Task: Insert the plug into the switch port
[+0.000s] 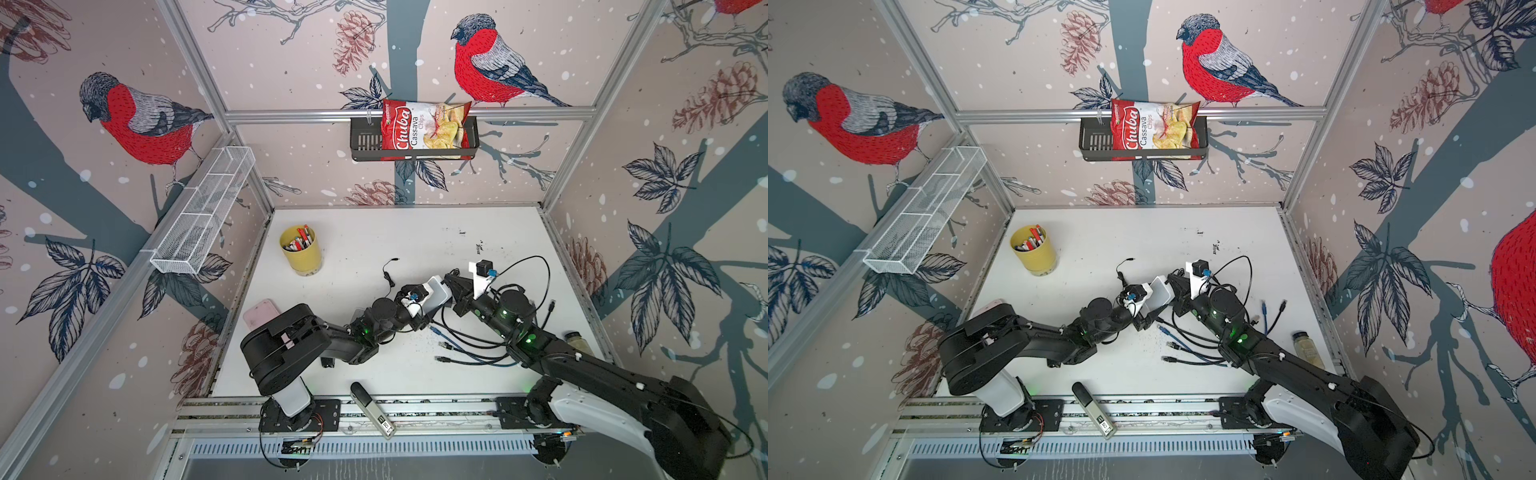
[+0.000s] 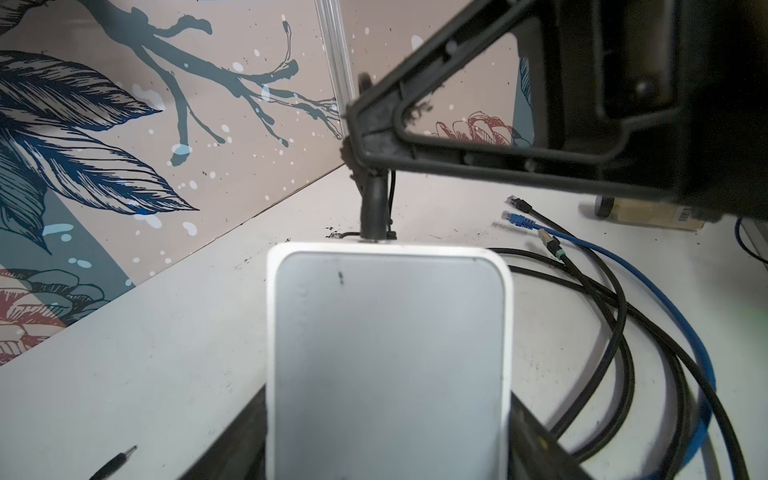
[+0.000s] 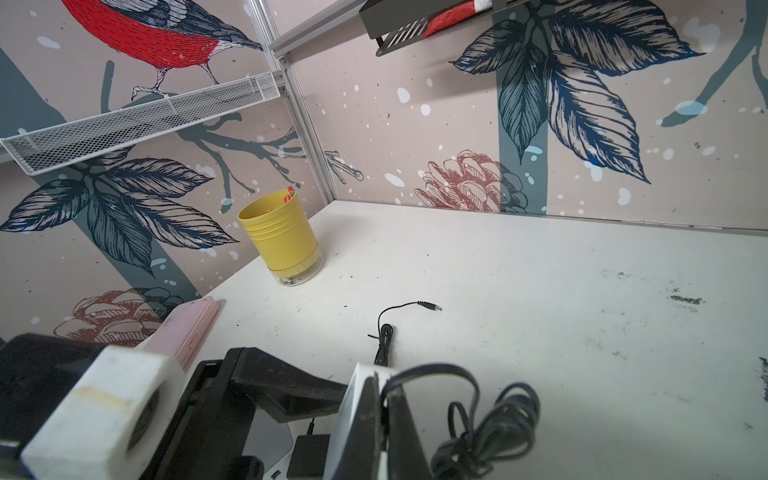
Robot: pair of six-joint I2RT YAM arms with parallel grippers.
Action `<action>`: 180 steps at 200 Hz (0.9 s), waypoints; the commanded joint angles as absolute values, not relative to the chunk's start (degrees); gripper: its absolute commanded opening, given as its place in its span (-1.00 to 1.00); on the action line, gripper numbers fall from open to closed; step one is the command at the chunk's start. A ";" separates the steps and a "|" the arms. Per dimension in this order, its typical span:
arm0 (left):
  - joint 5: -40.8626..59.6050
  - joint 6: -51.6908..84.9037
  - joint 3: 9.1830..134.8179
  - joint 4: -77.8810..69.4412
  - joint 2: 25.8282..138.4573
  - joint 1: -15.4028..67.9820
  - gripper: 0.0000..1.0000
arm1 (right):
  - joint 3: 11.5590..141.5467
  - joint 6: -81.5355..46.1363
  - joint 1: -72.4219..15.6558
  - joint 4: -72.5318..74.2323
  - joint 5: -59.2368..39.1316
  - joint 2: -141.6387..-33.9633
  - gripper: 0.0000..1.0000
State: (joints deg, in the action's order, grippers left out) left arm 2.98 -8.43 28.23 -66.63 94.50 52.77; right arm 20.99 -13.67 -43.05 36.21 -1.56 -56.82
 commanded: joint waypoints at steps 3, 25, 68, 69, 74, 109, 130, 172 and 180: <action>2.90 -8.17 28.20 -76.35 93.43 52.73 -1.00 | 20.92 -14.05 -43.67 31.19 -4.99 -58.11 -1.00; 2.90 -8.33 28.02 -77.26 93.16 52.65 -1.00 | 21.10 -14.21 -44.10 31.70 -5.27 -59.44 -1.00; 3.52 -9.65 28.95 -77.08 92.90 52.52 -1.00 | 21.71 -14.32 -44.97 32.40 -5.83 -61.93 -1.00; 3.52 -9.70 28.98 -77.08 92.90 52.54 -1.00 | 21.71 -14.32 -44.98 32.46 -5.86 -62.04 -1.00; 3.47 -10.02 28.98 -77.04 92.82 52.56 -1.00 | 21.71 -14.38 -45.04 32.50 -5.96 -62.25 -1.00; 2.99 -11.63 29.23 -77.87 91.27 52.21 -1.00 | 21.32 -15.03 -45.26 33.01 -6.39 -63.67 -1.00; 3.16 -13.11 29.85 -77.22 90.32 52.03 -1.00 | 21.29 -15.34 -45.36 33.35 -7.02 -64.65 -1.00; 3.93 -13.80 30.82 -77.06 90.26 51.77 -1.00 | 21.36 -16.17 -45.94 34.23 -7.38 -66.33 -1.00; 4.21 -13.72 30.83 -77.46 90.32 51.82 -1.00 | 21.53 -16.17 -46.05 34.28 -7.38 -66.68 -1.00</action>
State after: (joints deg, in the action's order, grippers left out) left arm -0.21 -12.08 28.97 -61.73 91.24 51.96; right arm 21.91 -14.98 -44.93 45.43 1.06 -65.23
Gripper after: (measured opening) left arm 0.711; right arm 0.060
